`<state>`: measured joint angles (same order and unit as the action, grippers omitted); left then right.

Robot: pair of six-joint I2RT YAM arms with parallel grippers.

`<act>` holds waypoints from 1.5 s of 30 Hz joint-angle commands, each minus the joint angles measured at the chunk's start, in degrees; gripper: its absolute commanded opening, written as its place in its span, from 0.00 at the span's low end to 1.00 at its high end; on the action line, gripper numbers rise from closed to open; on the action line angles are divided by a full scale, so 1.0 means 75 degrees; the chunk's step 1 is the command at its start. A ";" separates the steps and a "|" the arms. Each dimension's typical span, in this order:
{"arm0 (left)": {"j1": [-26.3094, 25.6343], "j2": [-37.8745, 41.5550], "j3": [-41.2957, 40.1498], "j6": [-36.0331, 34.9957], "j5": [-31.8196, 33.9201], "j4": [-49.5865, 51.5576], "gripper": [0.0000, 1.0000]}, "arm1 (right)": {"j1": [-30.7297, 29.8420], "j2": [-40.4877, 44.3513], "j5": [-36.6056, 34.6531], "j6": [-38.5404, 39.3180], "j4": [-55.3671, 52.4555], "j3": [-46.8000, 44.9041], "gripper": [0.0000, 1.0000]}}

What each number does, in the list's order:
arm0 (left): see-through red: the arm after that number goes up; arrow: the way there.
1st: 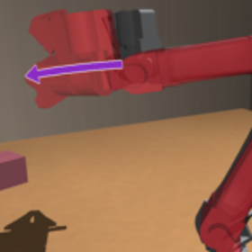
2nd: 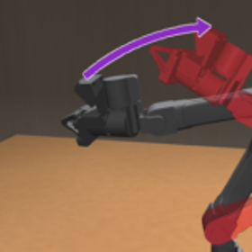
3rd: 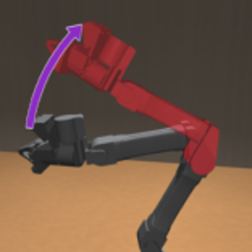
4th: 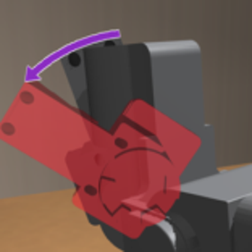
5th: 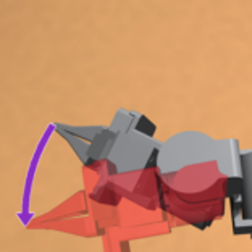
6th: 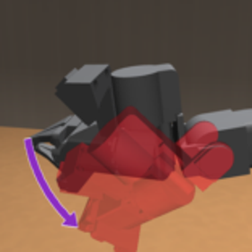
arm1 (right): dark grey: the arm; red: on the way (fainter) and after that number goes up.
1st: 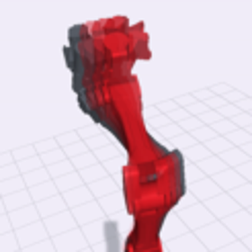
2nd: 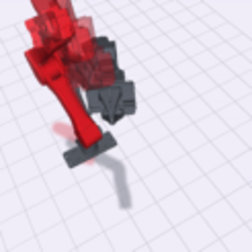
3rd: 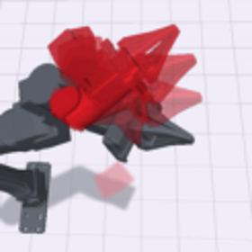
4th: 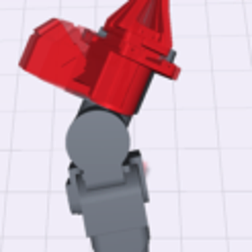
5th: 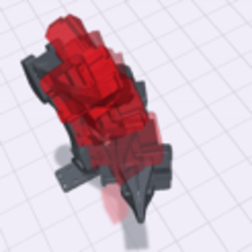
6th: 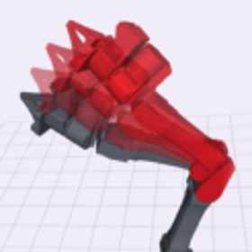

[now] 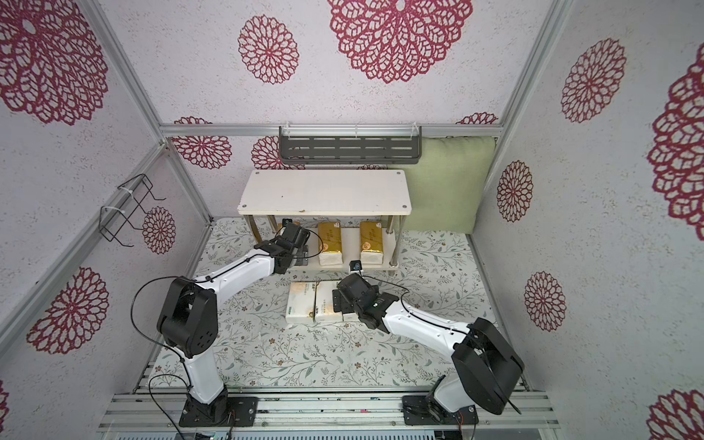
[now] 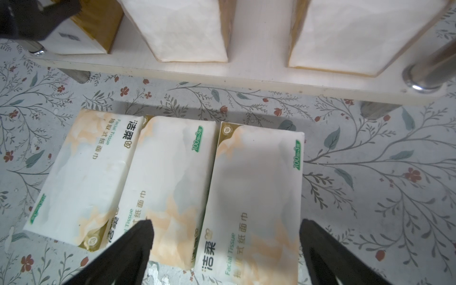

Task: Place the tissue boxes on the shelf by color
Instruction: Adjust the box of tissues on the shelf.

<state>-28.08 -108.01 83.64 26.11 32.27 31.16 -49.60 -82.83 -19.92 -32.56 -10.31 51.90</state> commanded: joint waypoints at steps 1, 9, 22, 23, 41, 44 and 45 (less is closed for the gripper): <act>0.0022 0.0132 0.0004 -0.0045 0.0080 -0.0012 0.99 | -0.0042 0.0040 -0.0210 -0.0094 0.0075 0.0079 0.99; 0.0022 0.0130 -0.0001 -0.0039 0.0155 -0.0009 0.99 | -0.0043 0.0050 -0.0218 -0.0110 0.0071 0.0065 0.99; 0.0017 0.0144 -0.0043 -0.0030 0.0070 -0.0052 0.99 | -0.0054 0.0040 -0.0215 -0.0101 0.0082 0.0065 0.99; 0.0017 0.0161 -0.0033 -0.0031 0.0016 -0.0064 0.99 | -0.0054 0.0037 -0.0215 -0.0103 0.0084 0.0065 0.99; -0.0290 0.0803 -0.0331 0.0081 -0.0401 0.0019 0.99 | -0.0053 0.0016 -0.0225 -0.0080 0.0078 0.0100 0.99; -0.0421 0.0910 -0.0387 0.0093 -0.0427 0.0053 0.99 | -0.0048 0.0054 -0.0247 -0.0077 0.0029 0.0101 0.99; -0.0471 0.0962 -0.0394 0.0097 -0.0444 0.0084 0.99 | -0.0053 0.0074 -0.0256 -0.0074 -0.0002 0.0103 0.99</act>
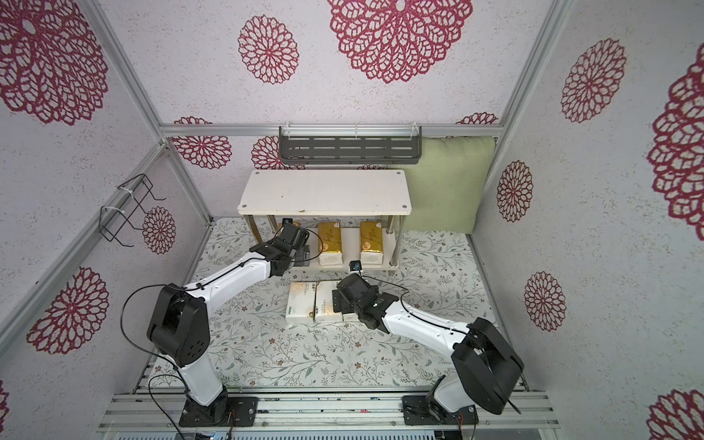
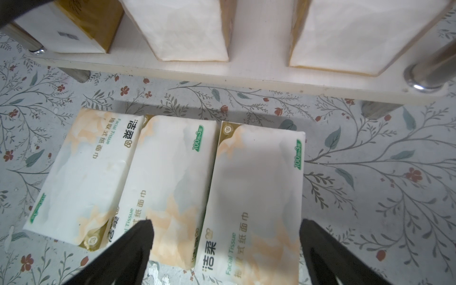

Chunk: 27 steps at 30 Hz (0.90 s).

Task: Place the tissue boxes on the shelf by color
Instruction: Adjust the box of tissues on the shelf, then pick up the box of tissues from the center of the board.

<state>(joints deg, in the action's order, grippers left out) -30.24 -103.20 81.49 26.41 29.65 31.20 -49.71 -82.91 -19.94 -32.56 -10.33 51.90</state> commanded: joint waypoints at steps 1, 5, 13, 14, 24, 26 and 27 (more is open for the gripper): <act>-0.0226 0.0340 -0.0120 0.0071 -0.0106 0.0122 0.99 | -0.0039 0.0104 -0.0264 -0.0076 -0.0026 0.0090 0.99; -0.0419 0.0560 -0.0206 0.0158 -0.0083 0.0212 0.99 | -0.0039 0.0264 -0.0314 -0.0087 -0.0142 -0.0004 0.99; -0.0812 0.0795 -0.0235 0.0351 -0.0075 0.0459 0.99 | 0.0081 0.0731 -0.0880 0.0231 -0.0839 0.0051 0.99; -0.0884 0.0840 -0.0259 0.0396 -0.0042 0.0542 0.99 | 0.0151 0.0819 -0.0932 0.0321 -0.0994 0.0070 0.99; -0.1360 0.1922 -0.1188 0.1315 -0.0561 0.1110 0.99 | 0.1074 0.1350 -0.0761 0.0831 -0.1911 0.0189 0.99; -0.1499 0.2191 -0.1503 0.1548 -0.0597 0.1219 0.99 | 0.1259 0.1348 -0.0650 0.0943 -0.2017 0.0248 0.99; -0.1559 0.2296 -0.1623 0.1636 -0.0608 0.1266 0.99 | 0.1334 0.1351 -0.0576 0.0994 -0.2053 0.0272 0.99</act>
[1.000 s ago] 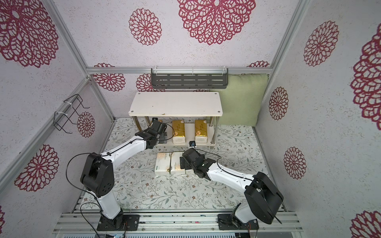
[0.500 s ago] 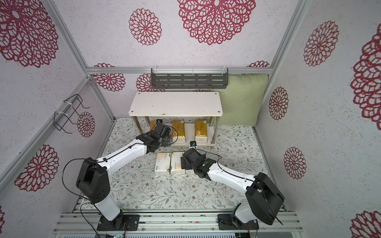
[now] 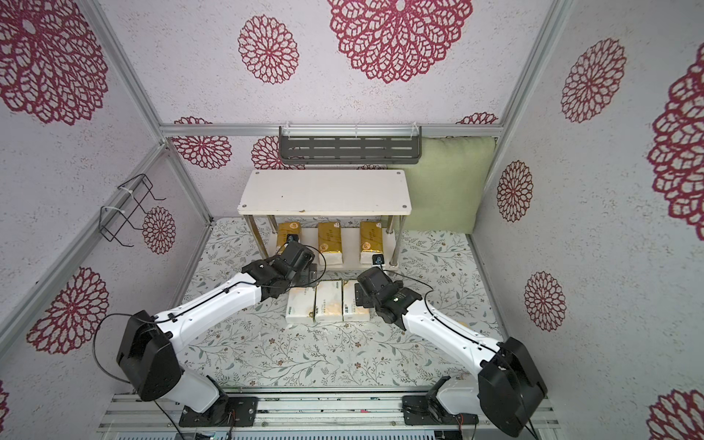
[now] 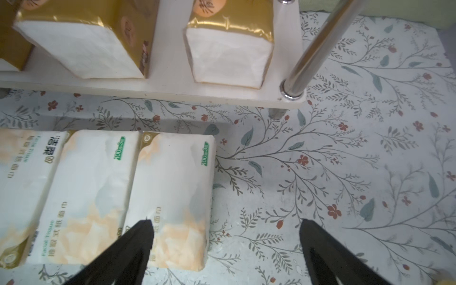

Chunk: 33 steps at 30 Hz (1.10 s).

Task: Place the tissue boxes on the shelf by color
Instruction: Pick up the box of tissues from the center of the board.

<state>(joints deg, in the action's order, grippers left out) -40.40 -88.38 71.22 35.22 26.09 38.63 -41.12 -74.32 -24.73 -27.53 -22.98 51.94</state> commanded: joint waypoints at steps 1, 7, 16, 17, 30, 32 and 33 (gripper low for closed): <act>-0.0269 0.0416 -0.0409 0.0587 -0.0151 0.0343 0.99 | 0.0284 0.0178 0.0165 0.0402 -0.0401 0.0302 0.99; -0.0553 0.0714 -0.1165 0.1214 -0.0062 0.0647 0.98 | 0.0855 -0.0018 0.0616 0.0734 -0.0658 0.0551 0.99; -0.0590 0.0830 -0.2066 0.1561 -0.0462 0.0081 0.98 | 0.1192 -0.0045 0.0866 0.0765 -0.0746 0.0324 0.99; -0.0587 0.0813 -0.2069 0.1562 -0.0495 0.0038 0.97 | 0.1190 -0.0042 0.0905 0.0743 -0.0724 0.0299 0.99; -0.0584 0.0246 -0.2232 0.1492 -0.0839 -0.0550 0.97 | 0.1183 -0.0061 0.1191 0.0714 -0.0406 0.0096 0.99; -0.0589 0.0248 -0.2332 0.1457 -0.0887 -0.0723 0.97 | 0.1187 -0.0062 0.1210 0.0715 -0.0361 0.0065 0.99; -0.0590 0.0231 -0.2356 0.1434 -0.0930 -0.0779 0.97 | 0.1182 -0.0058 0.1216 0.0729 -0.0347 0.0050 0.99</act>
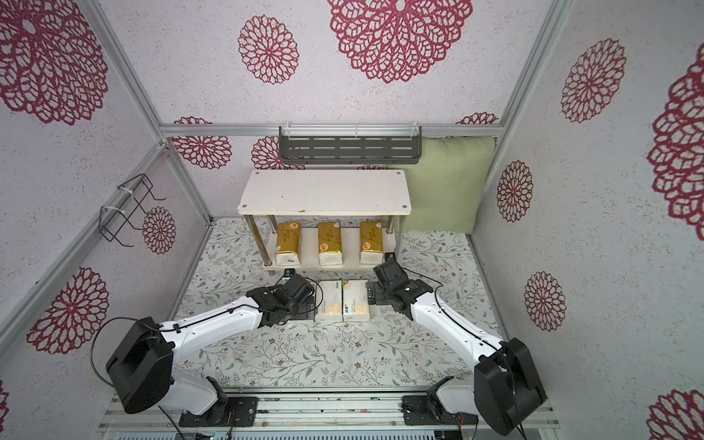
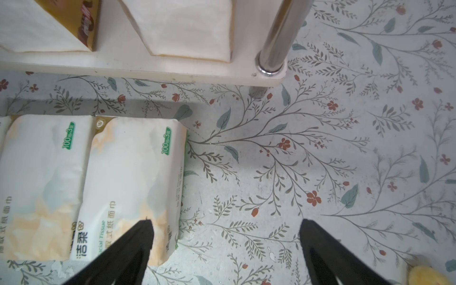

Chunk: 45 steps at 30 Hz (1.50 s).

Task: Place the tissue boxes on the shelf by color
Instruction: Pick up the box of tissues from the center of the board.

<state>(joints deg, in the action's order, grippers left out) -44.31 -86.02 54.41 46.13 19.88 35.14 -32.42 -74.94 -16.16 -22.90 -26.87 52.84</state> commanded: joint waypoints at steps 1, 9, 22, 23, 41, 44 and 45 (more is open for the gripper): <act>-0.0067 -0.0112 -0.0129 -0.0057 -0.0138 -0.0358 0.97 | 0.0028 0.0028 0.0101 0.0121 0.0205 -0.0082 0.99; -0.0068 -0.0452 -0.0165 -0.0120 -0.0139 -0.0497 0.97 | 0.0019 0.0024 0.0186 0.0122 0.0360 -0.0187 0.99; -0.0070 -0.0644 -0.0337 -0.0115 -0.0204 -0.0605 0.97 | -0.0002 0.0011 0.0268 0.0079 0.0504 -0.0210 0.99; -0.0068 -0.0628 -0.0352 -0.0107 -0.0233 -0.0630 0.97 | -0.0002 0.0005 0.0264 0.0076 0.0523 -0.0204 0.99; -0.0455 -0.0028 -0.0529 0.0034 0.0465 -0.0405 0.97 | -0.0095 -0.0085 0.0256 0.0005 0.0630 -0.0201 0.99; -0.0557 0.0010 -0.0784 0.0095 0.0598 -0.0692 0.97 | -0.0106 -0.0077 0.0234 -0.0006 0.0630 -0.0207 0.99; -0.0582 0.0014 -0.0837 0.0135 0.0683 -0.0734 0.97 | -0.0107 -0.0078 0.0232 -0.0006 0.0628 -0.0203 0.99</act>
<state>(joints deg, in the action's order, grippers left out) -47.81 -87.07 49.43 46.24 22.59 30.70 -32.88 -75.57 -14.26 -22.96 -22.92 51.16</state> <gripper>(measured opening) 0.976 0.991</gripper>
